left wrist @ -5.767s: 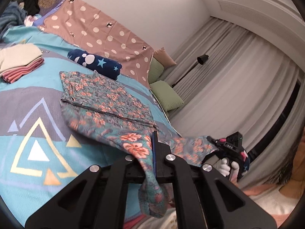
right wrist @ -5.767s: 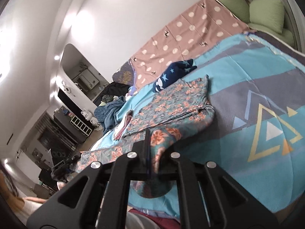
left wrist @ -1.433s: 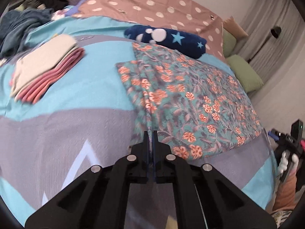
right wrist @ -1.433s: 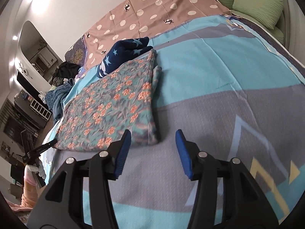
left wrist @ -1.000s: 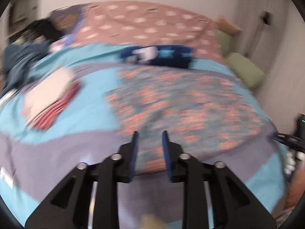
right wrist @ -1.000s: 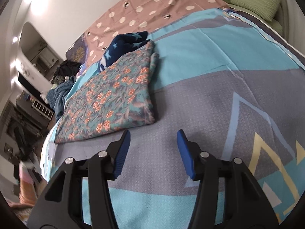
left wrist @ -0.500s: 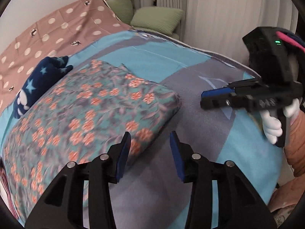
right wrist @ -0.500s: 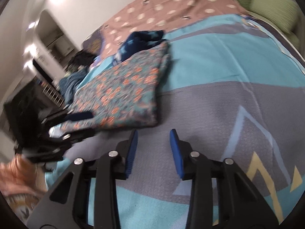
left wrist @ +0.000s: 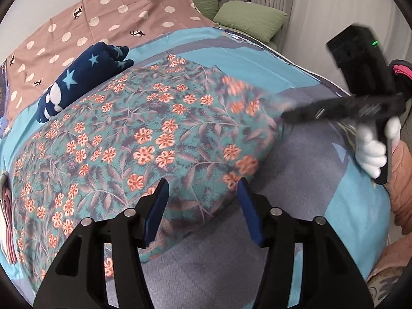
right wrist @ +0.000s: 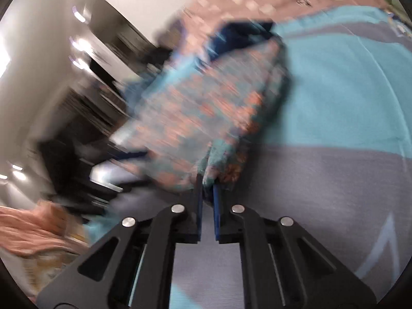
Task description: Fold small clothes
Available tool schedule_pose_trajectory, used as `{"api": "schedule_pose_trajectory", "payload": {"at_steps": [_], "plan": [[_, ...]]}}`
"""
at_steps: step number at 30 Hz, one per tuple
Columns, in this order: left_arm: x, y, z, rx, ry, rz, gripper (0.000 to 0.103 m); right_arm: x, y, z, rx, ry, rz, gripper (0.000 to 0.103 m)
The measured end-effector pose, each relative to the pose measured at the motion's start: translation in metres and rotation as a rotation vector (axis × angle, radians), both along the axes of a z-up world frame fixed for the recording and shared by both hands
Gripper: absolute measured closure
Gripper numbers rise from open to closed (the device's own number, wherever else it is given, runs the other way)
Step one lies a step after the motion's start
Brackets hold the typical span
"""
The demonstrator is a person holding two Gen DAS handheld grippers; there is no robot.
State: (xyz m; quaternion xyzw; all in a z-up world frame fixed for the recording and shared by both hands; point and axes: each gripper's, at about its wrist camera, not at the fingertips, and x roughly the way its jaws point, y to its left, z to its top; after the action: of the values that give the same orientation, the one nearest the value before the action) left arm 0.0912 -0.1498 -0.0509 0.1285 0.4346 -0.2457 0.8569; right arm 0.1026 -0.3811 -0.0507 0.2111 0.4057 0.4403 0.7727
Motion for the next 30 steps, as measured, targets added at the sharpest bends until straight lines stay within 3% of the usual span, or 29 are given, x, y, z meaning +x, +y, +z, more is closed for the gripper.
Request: {"api": "schedule_pose_trajectory", "payload": {"at_steps": [2,4,7,13,15,16,17,21,28,30], "plan": [[0.0,-0.005,0.001,-0.011,0.006,-0.024,0.047,-0.006,-0.005,0.014,0.032,-0.044,-0.003,0.096],[0.0,-0.017,0.0,-0.011,0.003,-0.068,0.047,-0.008,-0.005,0.016,-0.001,-0.059,-0.013,0.096],[0.001,-0.045,-0.002,0.03,-0.027,-0.146,0.047,-0.005,-0.001,0.002,-0.018,-0.009,-0.026,0.096],[0.006,-0.106,-0.02,0.198,-0.148,-0.254,0.045,-0.005,-0.004,0.004,0.014,-0.001,-0.024,0.093],[0.016,-0.112,-0.022,0.206,-0.165,-0.245,0.059,-0.005,-0.011,0.002,0.03,0.006,-0.031,0.093],[0.023,-0.112,-0.023,0.202,-0.157,-0.226,0.077,-0.003,-0.013,0.001,0.035,0.009,-0.039,0.092],[0.029,-0.109,-0.023,0.181,-0.133,-0.206,0.086,-0.002,-0.015,0.001,0.041,0.012,-0.048,0.092],[0.04,-0.083,-0.015,0.041,-0.06,-0.124,0.089,0.009,-0.032,-0.011,0.036,0.053,-0.121,0.087],[0.032,-0.071,-0.01,-0.019,-0.048,-0.112,0.089,0.034,-0.027,-0.038,-0.069,0.197,-0.169,0.086],[0.032,-0.07,-0.01,-0.031,-0.041,-0.11,0.089,0.041,-0.024,-0.035,-0.069,0.21,-0.165,0.081]]}}
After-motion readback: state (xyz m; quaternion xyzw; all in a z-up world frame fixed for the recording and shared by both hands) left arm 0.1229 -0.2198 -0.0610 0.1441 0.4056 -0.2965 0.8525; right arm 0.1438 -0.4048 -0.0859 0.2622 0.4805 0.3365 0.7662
